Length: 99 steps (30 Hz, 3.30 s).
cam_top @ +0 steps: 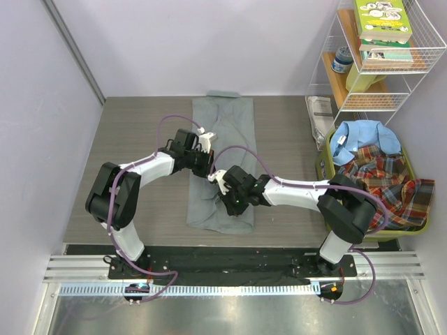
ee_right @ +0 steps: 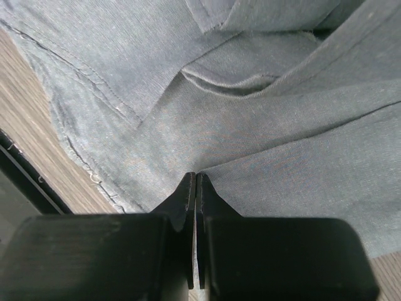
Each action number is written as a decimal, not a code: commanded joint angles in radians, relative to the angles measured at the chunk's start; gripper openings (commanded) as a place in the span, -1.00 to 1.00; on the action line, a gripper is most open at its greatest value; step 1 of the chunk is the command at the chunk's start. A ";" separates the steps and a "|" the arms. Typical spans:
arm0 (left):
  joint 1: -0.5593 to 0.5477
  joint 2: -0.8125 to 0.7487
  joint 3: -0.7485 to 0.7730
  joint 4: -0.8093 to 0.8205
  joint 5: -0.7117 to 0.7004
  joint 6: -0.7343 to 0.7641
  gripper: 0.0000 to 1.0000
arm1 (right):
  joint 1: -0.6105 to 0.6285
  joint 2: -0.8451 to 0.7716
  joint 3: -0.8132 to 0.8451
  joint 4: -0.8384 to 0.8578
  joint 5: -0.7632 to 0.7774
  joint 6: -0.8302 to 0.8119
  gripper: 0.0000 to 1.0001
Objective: Fold and stack the long sleeve shirts
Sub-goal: Fold the shirt
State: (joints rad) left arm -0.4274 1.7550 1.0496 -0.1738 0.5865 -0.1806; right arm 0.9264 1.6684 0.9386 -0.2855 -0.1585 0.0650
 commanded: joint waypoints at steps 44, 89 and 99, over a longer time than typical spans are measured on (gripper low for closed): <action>0.021 -0.097 -0.054 0.134 0.233 -0.257 -0.70 | -0.004 -0.007 0.065 0.109 -0.236 -0.137 -0.36; -0.175 -0.640 -0.375 -0.435 -0.316 0.940 0.66 | -0.525 0.217 0.490 -0.461 -0.467 -0.415 0.00; -0.206 -0.989 -0.559 -0.372 -0.213 1.150 0.99 | -0.521 -0.409 0.001 -0.013 -0.355 -0.572 1.00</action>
State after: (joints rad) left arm -0.6327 0.8745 0.5465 -0.5934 0.2806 0.8524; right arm 0.3985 1.4387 1.1122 -0.5610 -0.5365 -0.4553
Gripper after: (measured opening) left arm 0.996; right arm 0.972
